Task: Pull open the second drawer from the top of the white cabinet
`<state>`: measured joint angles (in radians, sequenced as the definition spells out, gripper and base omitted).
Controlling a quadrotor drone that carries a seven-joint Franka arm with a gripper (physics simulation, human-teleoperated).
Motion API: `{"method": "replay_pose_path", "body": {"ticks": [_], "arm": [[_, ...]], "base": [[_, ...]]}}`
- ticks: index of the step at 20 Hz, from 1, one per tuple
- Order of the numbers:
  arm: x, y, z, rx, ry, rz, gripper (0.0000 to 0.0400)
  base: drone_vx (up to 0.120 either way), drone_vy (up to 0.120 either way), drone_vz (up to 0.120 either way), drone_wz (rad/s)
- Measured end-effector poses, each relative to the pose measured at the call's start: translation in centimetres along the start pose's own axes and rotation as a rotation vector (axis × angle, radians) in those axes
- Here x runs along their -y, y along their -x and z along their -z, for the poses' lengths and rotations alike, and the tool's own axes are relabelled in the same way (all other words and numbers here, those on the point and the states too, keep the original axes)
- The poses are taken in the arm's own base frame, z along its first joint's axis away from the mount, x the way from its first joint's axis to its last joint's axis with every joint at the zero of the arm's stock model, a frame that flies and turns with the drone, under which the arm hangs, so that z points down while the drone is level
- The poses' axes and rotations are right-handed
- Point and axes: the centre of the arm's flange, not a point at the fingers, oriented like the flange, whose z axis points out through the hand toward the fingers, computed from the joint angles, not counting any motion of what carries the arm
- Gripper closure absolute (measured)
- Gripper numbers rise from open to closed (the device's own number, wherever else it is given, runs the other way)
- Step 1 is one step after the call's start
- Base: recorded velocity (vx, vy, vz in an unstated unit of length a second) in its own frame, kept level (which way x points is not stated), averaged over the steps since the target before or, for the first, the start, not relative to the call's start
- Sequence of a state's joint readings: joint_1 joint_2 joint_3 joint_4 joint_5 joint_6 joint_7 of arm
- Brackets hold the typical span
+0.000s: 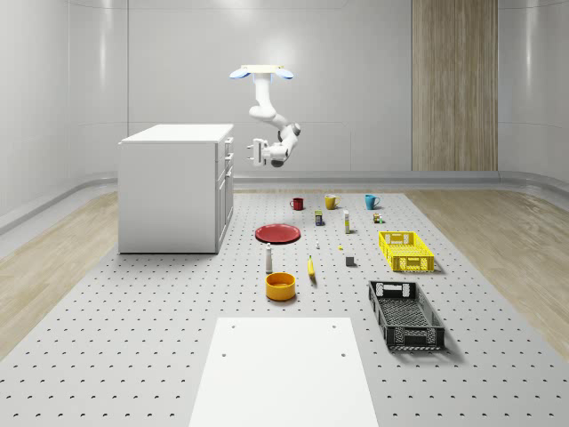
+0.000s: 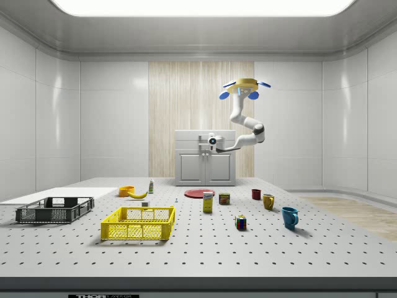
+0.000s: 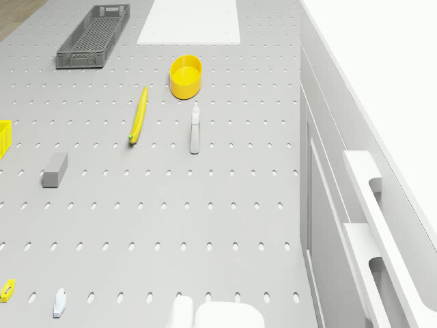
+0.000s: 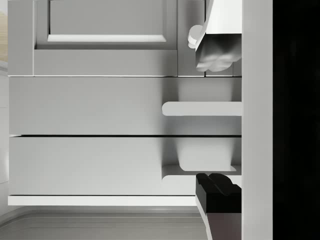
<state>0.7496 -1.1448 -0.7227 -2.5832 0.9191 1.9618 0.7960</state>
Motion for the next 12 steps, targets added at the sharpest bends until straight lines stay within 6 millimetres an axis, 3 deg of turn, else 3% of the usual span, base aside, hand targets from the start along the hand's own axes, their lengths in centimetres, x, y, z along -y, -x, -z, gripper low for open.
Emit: {"method": "replay_pose_path", "body": {"ticks": [12], "arm": [[1.5,1.5,-3.2,0.000,0.000,0.000,0.0100]], "base": [[0.000,0.000,0.000,0.000]]}}
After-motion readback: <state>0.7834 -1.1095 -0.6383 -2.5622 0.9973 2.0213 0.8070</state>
